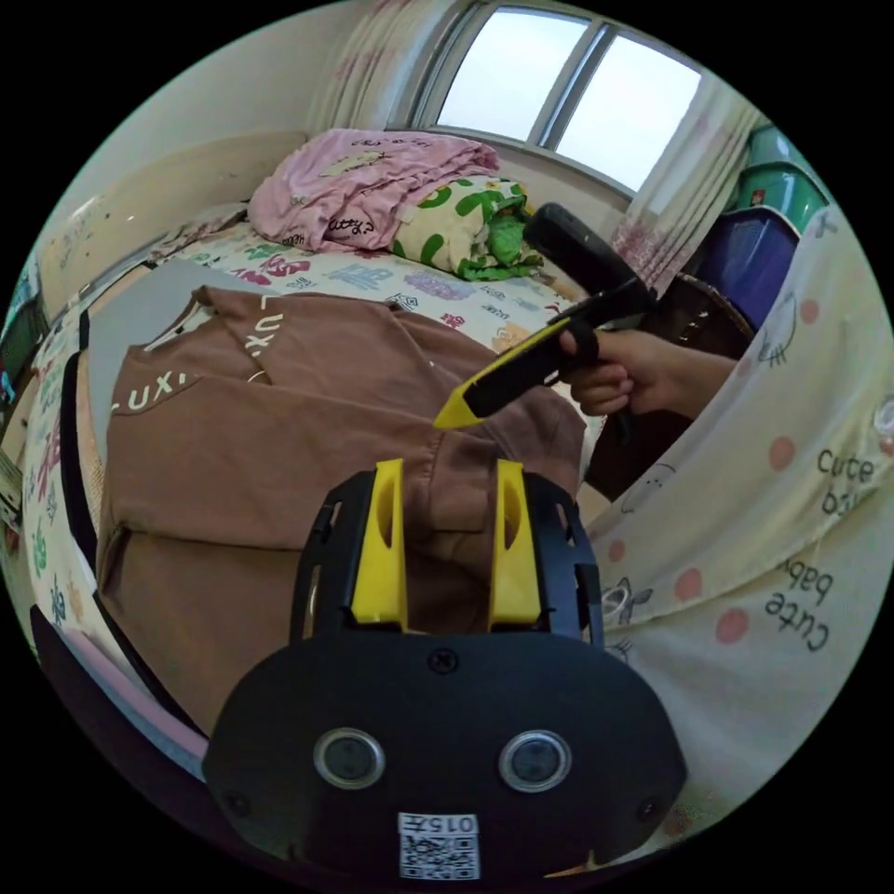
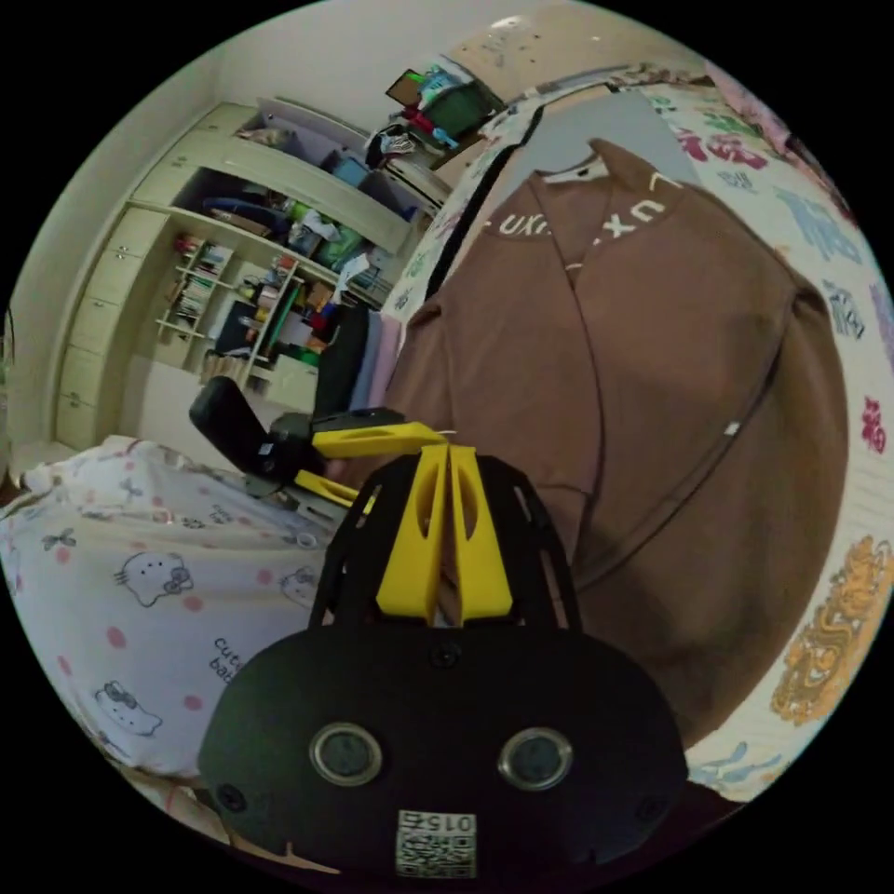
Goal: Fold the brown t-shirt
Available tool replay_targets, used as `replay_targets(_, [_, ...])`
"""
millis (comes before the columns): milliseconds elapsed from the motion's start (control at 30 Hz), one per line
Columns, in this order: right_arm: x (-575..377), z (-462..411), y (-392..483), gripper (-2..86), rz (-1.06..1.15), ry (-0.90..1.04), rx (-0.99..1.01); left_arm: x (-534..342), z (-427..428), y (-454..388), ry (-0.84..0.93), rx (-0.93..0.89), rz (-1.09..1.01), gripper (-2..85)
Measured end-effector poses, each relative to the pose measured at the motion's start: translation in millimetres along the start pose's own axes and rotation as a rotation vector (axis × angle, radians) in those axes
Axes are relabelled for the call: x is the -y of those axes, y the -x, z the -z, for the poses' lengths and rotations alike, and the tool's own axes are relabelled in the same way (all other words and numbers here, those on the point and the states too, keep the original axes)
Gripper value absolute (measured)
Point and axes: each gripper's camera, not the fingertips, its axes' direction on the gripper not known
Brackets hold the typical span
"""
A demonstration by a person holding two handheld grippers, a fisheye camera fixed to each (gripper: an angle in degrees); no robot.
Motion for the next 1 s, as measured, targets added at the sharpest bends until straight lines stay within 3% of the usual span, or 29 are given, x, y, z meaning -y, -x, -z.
replay_targets(100, [-10.9,-4.2,-8.6,6.7,-0.059,0.098,-0.183,-6.5,-6.4,0.2,0.030,-0.028,0.021,13.7])
replay_targets(233, [-33.4,-13.6,-21.7,8.0,-0.129,0.173,-0.167,-20.2,-10.1,-4.7,0.044,-0.044,0.020,13.7])
replay_targets(367, [-48.0,-12.8,-25.2,2.5,-0.212,0.163,0.033,-24.3,-14.7,-14.4,0.059,-0.042,0.004,13.8])
replay_targets(600, [-33.2,3.7,44.4,1.6,-0.045,-0.030,0.398,-39.1,0.5,-31.7,-0.066,0.057,0.064,11.3])
replay_targets(733, [-53.3,11.5,108.6,3.9,0.258,-0.039,0.123,-67.5,27.9,-13.6,-0.170,0.082,0.220,1.8])
replay_targets(800, [-84.9,-6.9,145.5,7.3,0.502,0.084,-0.084,-80.4,34.4,-5.4,-0.170,0.098,0.267,0.7])
replay_targets(900, [-119.1,-51.5,156.3,9.8,0.624,0.316,-0.224,-101.0,43.7,6.9,-0.181,0.109,0.354,0.0])
replay_targets(1000, [-136.3,-76.8,169.0,10.4,0.688,0.382,-0.263,-114.2,49.3,12.9,-0.192,0.112,0.422,-0.2])
